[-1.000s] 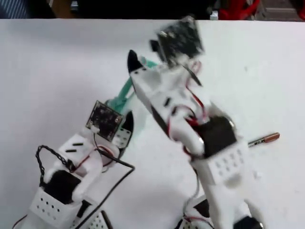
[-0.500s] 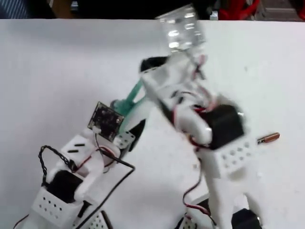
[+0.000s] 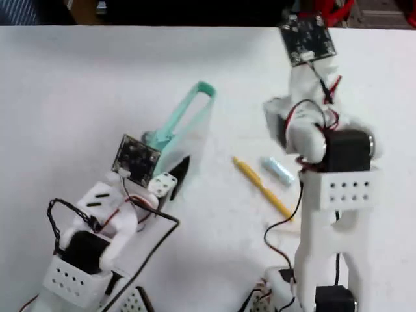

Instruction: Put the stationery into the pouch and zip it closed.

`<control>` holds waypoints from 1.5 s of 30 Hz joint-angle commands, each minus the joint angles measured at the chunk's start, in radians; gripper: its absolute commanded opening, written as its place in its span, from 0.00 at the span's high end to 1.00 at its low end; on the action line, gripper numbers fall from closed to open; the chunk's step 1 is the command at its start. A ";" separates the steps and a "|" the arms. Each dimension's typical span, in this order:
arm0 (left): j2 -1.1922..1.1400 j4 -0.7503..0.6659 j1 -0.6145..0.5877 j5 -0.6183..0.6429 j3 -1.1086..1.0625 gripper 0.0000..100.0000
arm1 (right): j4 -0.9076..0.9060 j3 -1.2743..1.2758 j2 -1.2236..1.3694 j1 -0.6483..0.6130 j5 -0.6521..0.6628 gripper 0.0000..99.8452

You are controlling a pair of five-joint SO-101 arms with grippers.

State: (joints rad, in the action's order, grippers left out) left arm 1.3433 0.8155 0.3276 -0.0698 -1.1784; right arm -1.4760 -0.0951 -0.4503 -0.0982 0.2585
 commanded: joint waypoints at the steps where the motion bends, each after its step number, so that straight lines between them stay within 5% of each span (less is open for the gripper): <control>1: 0.012 -0.023 -0.008 0.011 0.006 0.82 | 0.039 0.143 0.005 0.065 0.015 0.98; 9: 0.012 -0.023 -0.013 0.011 0.005 0.82 | 0.478 0.654 0.005 0.058 -0.140 0.98; 12: 0.012 -0.025 -0.013 0.008 0.005 0.82 | 0.582 0.753 0.004 0.056 -0.078 0.98; 17: 0.012 -0.043 -0.013 0.005 0.003 0.82 | 0.582 0.773 0.007 0.038 -0.069 0.98; 24: 0.012 -0.043 -0.013 0.005 0.003 0.82 | 0.542 0.776 0.007 0.038 -0.060 0.81; 45: 0.012 -0.094 -0.093 0.011 -0.017 0.82 | 0.406 0.526 0.420 -0.028 0.181 0.82</control>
State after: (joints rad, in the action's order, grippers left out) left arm 1.3433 0.7633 0.2463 -0.0698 -1.1907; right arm -1.0403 0.4925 -0.0345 -0.1212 0.4028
